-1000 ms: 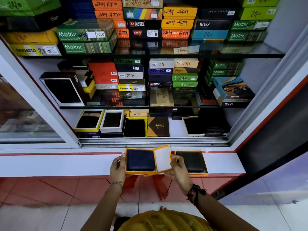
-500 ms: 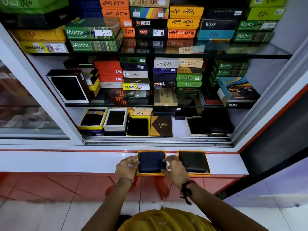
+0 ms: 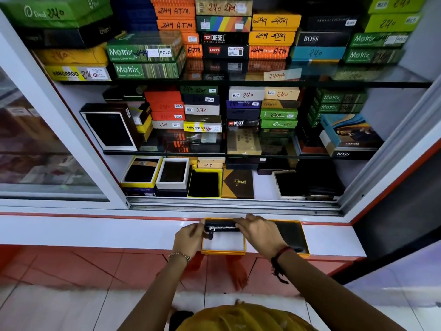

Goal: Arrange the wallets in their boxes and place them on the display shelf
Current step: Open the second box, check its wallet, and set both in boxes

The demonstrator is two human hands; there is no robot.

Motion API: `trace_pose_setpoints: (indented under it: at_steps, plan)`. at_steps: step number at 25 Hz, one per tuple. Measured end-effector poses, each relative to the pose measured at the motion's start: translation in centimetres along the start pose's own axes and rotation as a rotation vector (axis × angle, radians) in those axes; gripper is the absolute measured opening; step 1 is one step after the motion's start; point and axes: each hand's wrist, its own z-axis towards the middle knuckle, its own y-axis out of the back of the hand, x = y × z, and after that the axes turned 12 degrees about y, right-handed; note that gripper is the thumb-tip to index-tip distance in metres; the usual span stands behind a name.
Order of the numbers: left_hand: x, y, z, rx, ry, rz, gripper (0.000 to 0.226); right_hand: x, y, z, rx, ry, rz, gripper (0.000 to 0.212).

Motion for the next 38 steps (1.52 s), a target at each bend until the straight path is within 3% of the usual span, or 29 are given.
trace_pose_setpoints:
  at_steps: [2, 4, 12, 17, 20, 23, 28, 33, 38]
  plan:
    - [-0.4, 0.3, 0.2, 0.077, 0.045, -0.057, 0.065, -0.2, 0.8, 0.7, 0.096, -0.01, 0.085, 0.04]
    - [-0.6, 0.6, -0.2, 0.143, 0.064, -0.145, 0.049, -0.2, 1.2, 0.7, 0.099, 0.012, 0.085, 0.044]
    - [-2.8, 2.0, -1.3, 0.364, 0.018, -0.471, 0.026, -1.6, 3.2, -0.5, -0.202, 0.042, 0.102, 0.041]
    - [-4.4, 1.6, -1.6, 0.239, -0.005, -0.664, 0.028, 1.2, 4.9, 0.3, -0.178, -0.556, 0.798, 0.07]
    - [-4.6, 1.1, -1.7, 0.235, -0.043, -0.615, 0.04, 2.9, 5.4, 1.1, 0.022, -0.57, 1.321, 0.047]
    - [-4.7, 1.0, -2.1, 0.221, -0.027, -0.623, 0.042, 3.2, 5.9, 1.4, 0.05, -0.495, 1.394, 0.028]
    - [-3.2, 3.4, -2.2, 0.254, 0.031, -0.723, 0.045, -0.9, 7.3, 0.0, -0.144, -0.691, 1.436, 0.025]
    - [-4.1, 2.1, -3.7, 0.657, 0.237, -0.751, 0.08, -1.0, 6.4, -0.9, -0.018, -0.724, 1.452, 0.02]
    - [-3.5, 1.0, -4.2, 1.286, 0.217, -1.041, 0.086, 1.2, 5.9, -0.2, 0.071, -0.57, 1.492, 0.024]
